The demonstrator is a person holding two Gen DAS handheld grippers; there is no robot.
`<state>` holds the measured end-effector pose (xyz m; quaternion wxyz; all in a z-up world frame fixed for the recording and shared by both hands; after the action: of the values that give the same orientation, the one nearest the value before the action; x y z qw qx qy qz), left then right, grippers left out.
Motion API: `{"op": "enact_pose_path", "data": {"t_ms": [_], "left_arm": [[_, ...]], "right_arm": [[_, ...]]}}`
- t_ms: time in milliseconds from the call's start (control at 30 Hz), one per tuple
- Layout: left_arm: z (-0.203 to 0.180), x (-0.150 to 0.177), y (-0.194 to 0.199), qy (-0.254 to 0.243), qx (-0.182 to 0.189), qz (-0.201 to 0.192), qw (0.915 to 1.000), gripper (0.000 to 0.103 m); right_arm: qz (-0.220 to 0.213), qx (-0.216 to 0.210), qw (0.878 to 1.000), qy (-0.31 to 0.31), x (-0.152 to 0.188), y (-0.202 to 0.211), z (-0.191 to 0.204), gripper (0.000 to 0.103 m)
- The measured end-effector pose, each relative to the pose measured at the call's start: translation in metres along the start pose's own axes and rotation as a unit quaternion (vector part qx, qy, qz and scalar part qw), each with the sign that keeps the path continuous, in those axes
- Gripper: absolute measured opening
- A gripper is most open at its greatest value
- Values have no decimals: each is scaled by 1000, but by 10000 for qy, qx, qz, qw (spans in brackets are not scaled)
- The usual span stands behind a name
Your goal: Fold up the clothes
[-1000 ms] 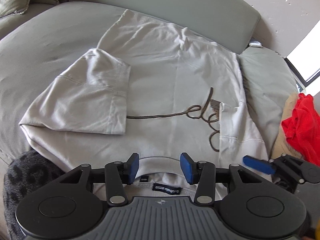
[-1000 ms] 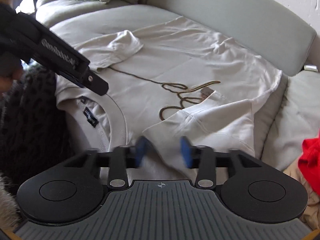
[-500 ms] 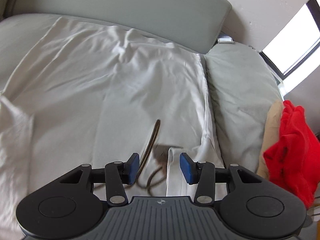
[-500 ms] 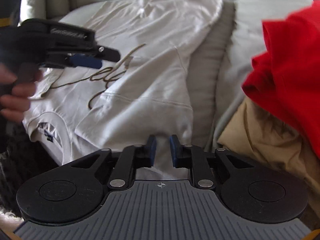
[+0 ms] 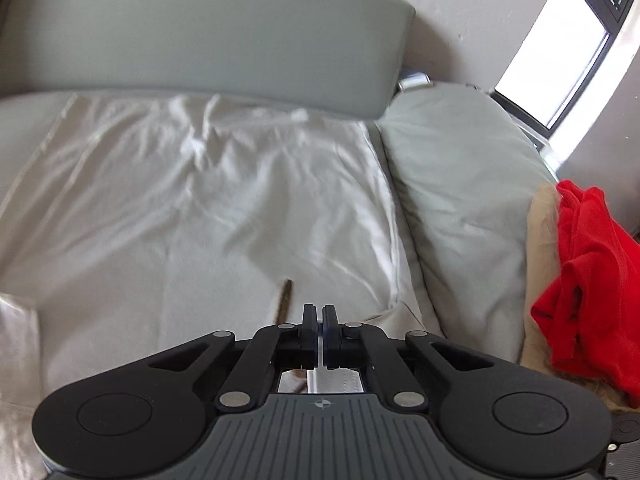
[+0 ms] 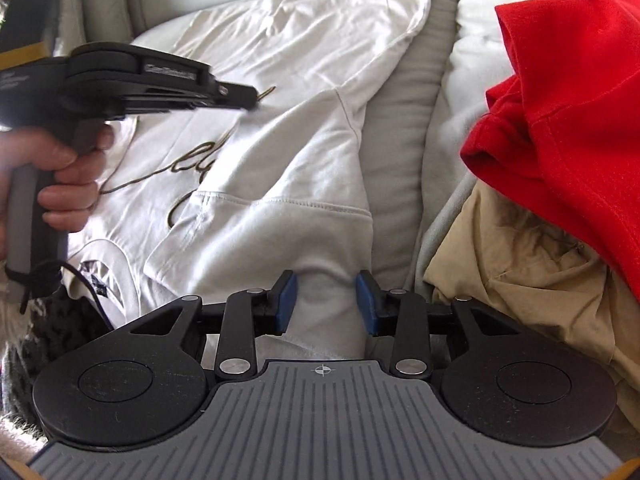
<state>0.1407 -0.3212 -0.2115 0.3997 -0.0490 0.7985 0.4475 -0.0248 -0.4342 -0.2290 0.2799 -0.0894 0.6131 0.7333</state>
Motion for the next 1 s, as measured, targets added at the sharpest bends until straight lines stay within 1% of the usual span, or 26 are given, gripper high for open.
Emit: {"op": "enact_pose_path", "data": {"t_ms": [100,133,167,200,233,267,300,333,367,400,433,467,500,533,600,633,700,733,800,833,867,900,967,1000], "left_arm": [[11,0,0,145,-233,-63,9996,0],[14,1,-1,188,-258,-59,9995,0],[16,1,-1,214,-321,-10,9993,4],[18,2,1,254,-389,67,9989,13],[21,2,5,316,-453,131,9984,32],[23,1,11,364,-500,122,9980,39],[24,2,21,374,-475,40,9982,39],[24,4,32,357,-386,-21,9986,39],[23,7,44,340,-296,-81,9990,35],[21,12,55,330,-149,-85,9993,30],[16,20,63,312,91,12,9995,17],[10,30,67,244,312,149,9991,9],[1,41,69,83,436,278,9986,10],[-8,53,68,-166,456,384,9981,9],[-21,76,63,-638,358,586,9956,9],[-24,86,60,-741,318,703,9943,7],[-24,95,66,-911,312,752,9925,7],[-21,96,71,-937,326,837,9915,7],[-10,99,84,-781,314,972,9917,11],[-4,100,91,-689,304,1028,9918,12],[3,101,100,-601,284,1018,9926,12],[10,101,111,-518,255,926,9940,13],[29,97,132,-287,169,651,9973,20],[39,94,141,-144,106,507,9986,20]], "right_arm": [[39,102,9999,31,-1,0,3,40],[60,140,9999,34,-1,0,3,42],[80,178,9998,38,-1,0,4,48],[107,210,9997,22,-1,0,4,51],[114,199,9997,-38,-2,2,3,52],[33,122,9999,-111,-4,6,3,50],[-121,63,9999,-106,-6,13,4,49],[-284,61,9996,-18,-9,21,6,45],[-422,82,9990,100,-11,27,9,38],[-505,120,9983,252,-13,31,13,35],[-533,132,9978,368,-15,32,17,30],[-527,130,9976,441,-17,30,22,30],[-527,134,9974,483,-19,27,26,30],[-524,163,9974,464,-21,22,29,30],[-410,250,9981,381,-18,11,35,32],[-276,271,9986,352,-14,5,38,36],[93,281,9989,375,-1,3,39,37],[163,282,9982,513,6,7,40,37],[396,328,9947,896,17,15,43,38],[567,360,9929,982,20,17,43,41],[626,365,9925,989,20,20,43,40],[535,335,9940,890,16,23,43,40],[349,265,9966,694,7,31,44,41],[250,216,9976,602,2,33,47,42]]}}
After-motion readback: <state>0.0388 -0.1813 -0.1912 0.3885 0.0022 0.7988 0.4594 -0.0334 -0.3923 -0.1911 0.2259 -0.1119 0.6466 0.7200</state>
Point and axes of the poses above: each gripper's, at about its wrist camera, not at the fingertips, and y roughly against the way its jaws point, z to its left, x to its underside, the point moved 6 cm from there along -y, roughly the way its jaws point, and after that the axes turned 4 degrees about -z, right-handed, at the moved point
